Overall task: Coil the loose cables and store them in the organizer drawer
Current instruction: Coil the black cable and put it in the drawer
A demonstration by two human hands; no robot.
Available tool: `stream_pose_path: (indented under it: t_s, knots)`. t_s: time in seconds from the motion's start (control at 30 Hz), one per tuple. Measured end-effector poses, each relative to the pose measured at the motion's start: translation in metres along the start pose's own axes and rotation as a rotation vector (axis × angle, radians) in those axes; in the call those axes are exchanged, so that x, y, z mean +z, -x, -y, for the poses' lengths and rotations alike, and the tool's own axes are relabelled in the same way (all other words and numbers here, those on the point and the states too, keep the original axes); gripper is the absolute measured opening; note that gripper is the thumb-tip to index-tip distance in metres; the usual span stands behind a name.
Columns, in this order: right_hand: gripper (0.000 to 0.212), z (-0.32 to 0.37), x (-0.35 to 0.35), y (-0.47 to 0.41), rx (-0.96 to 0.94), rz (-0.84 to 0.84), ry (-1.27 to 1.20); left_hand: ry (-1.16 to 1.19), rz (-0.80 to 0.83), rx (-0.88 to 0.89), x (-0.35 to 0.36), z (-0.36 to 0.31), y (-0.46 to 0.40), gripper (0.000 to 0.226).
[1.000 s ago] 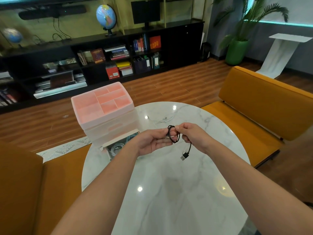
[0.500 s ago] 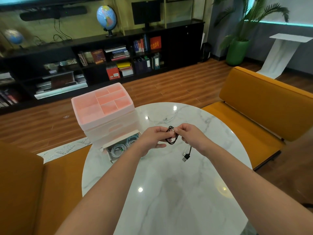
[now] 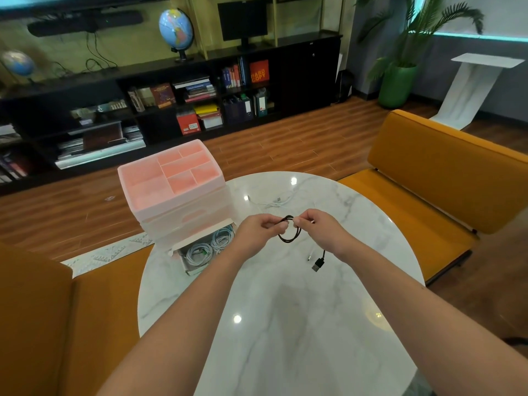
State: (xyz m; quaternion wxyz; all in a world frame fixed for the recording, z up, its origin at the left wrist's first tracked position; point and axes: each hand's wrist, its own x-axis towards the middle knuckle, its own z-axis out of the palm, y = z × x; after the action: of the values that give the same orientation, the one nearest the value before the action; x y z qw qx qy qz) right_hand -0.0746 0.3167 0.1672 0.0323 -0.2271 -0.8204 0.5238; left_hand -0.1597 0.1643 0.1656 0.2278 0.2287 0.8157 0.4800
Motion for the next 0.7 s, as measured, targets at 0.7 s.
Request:
stream_pose_path:
  t_s: [0.7]
  knots:
    - [0.026, -0.001, 0.011, 0.0, -0.012, -0.098, 0.037, 0.007, -0.075, -0.028, 0.005, 0.005, -0.005, 0.02]
